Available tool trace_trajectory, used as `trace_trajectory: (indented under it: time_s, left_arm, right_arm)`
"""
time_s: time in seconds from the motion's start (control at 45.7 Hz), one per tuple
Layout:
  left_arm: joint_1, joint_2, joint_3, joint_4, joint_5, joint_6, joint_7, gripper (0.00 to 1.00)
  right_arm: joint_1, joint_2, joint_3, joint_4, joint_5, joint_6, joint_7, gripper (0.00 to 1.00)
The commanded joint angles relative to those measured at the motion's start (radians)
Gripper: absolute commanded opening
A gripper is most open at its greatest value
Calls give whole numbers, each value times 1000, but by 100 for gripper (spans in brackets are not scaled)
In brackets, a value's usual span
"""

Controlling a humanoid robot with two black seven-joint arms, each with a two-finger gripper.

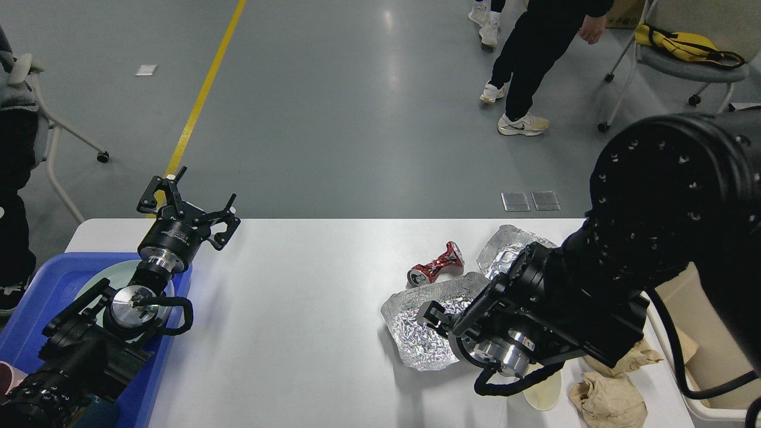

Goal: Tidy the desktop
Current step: 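Close the right gripper on the crumpled foil sheet nearest the robot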

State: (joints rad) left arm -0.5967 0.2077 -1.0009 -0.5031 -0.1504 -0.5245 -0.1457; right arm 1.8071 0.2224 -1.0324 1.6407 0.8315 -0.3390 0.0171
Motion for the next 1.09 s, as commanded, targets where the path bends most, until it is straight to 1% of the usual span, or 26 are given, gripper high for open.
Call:
trace_trajectory:
  time_s: [0.0, 0.088, 0.263, 0.526, 0.613, 0.701, 0.788, 0.876, 0.898, 0.942, 0.963, 0.985, 1.073]
  left_arm:
    - [0, -1, 1, 0, 0, -3, 0, 96]
    - [0, -1, 1, 0, 0, -5, 0, 96]
    - [0, 1, -1, 0, 0, -6, 0, 96]
    - [0, 1, -1, 0, 0, -6, 0, 96]
    - [0, -1, -1, 0, 0, -6, 0, 96]
    - [0, -1, -1, 0, 0, -6, 0, 96]
    - [0, -1, -1, 0, 0, -6, 0, 96]
    - [0, -1, -1, 0, -1, -6, 0, 96]
    - [0, 1, -1, 0, -1, -6, 0, 96]
    - [0, 1, -1, 0, 0, -6, 0, 96]
    - [0, -1, -1, 0, -1, -6, 0, 96]
    - [0, -1, -1, 0, 0, -6, 0, 96]
    - [0, -1, -1, 0, 0, -6, 0, 96]
  right_arm:
    - [-2, 0, 20, 20, 0, 0, 0, 100]
    - [-18, 0, 54, 28, 0, -6, 0, 100]
    - [-84, 0, 57, 2, -2, -43, 0, 100]
    - [-210, -3, 51, -136, -6, -107, 3, 100]
    - [-238, -3, 51, -174, -14, -110, 3, 100]
    - [-290, -3, 48, -243, -23, -110, 3, 100]
    - [-331, -6, 41, -266, -40, -109, 1, 100]
    - [-354, -11, 41, -272, -57, -110, 3, 94]
    - [-359, -11, 41, -277, -57, -110, 3, 89]
    - [-365, -14, 41, -286, -61, -109, 3, 74]
    - [-368, -14, 38, -291, -66, -109, 3, 70]
    - [-374, -14, 34, -297, -71, -109, 1, 68]
    - [-414, -14, 17, -314, -94, -110, 3, 67]
